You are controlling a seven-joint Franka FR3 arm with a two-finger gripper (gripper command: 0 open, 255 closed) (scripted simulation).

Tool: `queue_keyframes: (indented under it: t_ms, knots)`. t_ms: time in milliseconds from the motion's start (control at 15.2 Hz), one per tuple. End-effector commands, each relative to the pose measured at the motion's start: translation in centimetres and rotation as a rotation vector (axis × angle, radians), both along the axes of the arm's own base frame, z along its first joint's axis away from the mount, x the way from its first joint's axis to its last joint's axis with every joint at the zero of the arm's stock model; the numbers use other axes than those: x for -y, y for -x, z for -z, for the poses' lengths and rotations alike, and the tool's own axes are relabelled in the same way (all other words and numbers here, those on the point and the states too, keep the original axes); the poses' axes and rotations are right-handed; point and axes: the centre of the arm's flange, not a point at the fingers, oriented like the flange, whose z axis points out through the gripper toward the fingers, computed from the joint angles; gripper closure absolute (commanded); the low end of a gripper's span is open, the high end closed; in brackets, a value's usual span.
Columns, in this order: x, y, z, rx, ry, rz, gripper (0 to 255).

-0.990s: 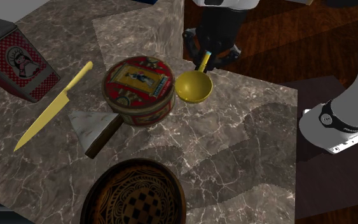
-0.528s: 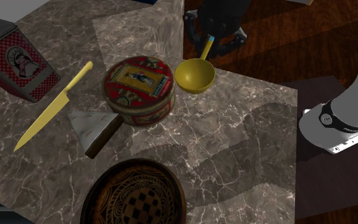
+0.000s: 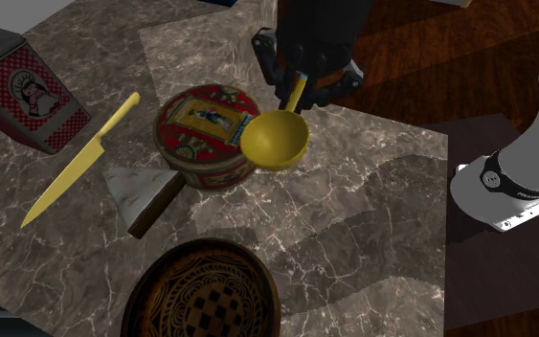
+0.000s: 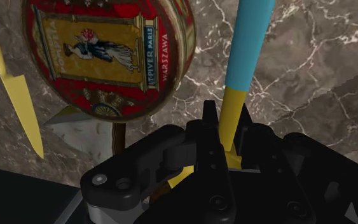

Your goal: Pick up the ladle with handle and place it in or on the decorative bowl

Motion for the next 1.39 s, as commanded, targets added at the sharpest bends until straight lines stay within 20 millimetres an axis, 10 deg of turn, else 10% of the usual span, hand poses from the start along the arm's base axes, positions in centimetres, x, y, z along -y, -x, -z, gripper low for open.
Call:
queue_keyframes:
  t_ms: [0,1320]
  knots:
    - [-2.1,-1.6,0.0,0.0,-0.001,0.001,255]
    - [-23.6,-16.7,-0.7,0.0,-0.001,0.001,255]
